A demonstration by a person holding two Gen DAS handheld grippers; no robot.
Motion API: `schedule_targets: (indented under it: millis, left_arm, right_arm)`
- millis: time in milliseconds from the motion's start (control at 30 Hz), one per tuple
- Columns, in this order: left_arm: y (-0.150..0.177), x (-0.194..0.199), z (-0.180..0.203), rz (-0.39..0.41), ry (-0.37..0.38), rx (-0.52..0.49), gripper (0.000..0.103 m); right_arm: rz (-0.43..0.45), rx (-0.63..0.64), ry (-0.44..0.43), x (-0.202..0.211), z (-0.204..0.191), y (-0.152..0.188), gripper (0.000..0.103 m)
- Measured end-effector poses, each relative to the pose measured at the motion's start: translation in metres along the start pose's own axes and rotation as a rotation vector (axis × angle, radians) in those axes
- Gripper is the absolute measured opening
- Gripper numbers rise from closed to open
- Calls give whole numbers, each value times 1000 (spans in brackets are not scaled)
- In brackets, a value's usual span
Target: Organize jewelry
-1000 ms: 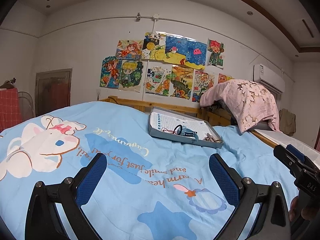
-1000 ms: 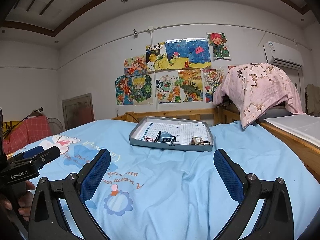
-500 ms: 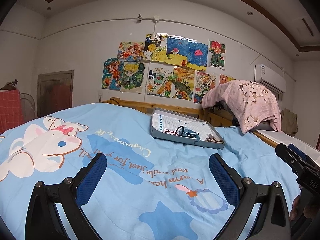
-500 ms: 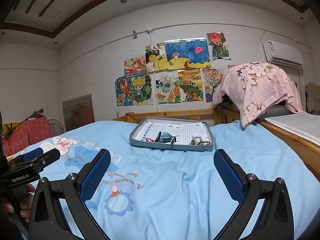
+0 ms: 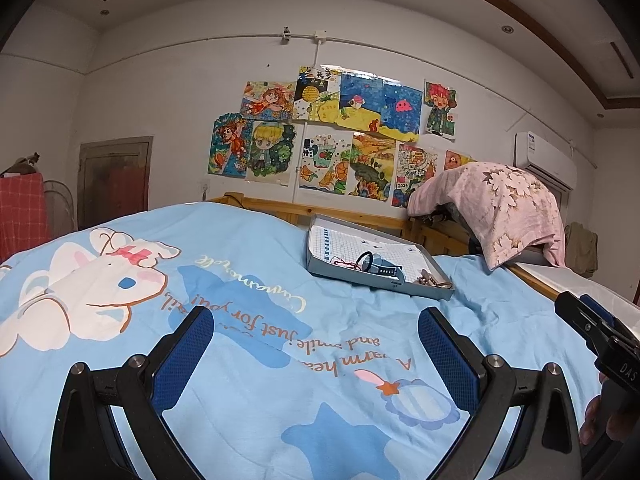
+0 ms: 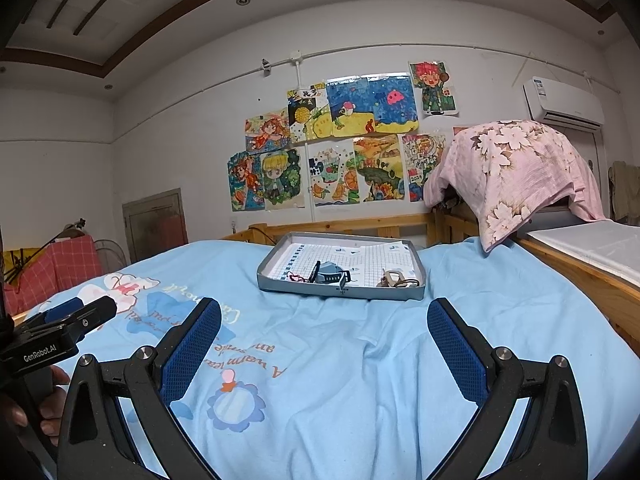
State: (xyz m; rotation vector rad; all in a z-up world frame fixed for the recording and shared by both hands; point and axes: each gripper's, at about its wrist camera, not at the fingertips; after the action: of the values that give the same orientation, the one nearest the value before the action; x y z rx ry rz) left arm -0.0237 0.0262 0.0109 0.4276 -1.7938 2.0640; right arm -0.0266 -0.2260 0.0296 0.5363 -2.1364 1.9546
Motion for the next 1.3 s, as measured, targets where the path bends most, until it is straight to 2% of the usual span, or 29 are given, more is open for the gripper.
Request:
schedule_targets:
  millis: [1300]
  left_arm:
    - [0,0,2,0,-1,-8,103]
  right_arm:
    - [-7,-12,-9,-1,-1,4,101]
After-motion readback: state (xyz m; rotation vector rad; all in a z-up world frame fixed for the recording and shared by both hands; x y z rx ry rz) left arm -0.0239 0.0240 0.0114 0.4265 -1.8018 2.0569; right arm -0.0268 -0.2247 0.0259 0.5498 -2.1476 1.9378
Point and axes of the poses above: each gripper's, at about its wrist camera, not at the fingertips, and x roughly against the way its jaws point, z to its right, y to its underside, and after that the axes turned 14 degrees about -z, right-handed
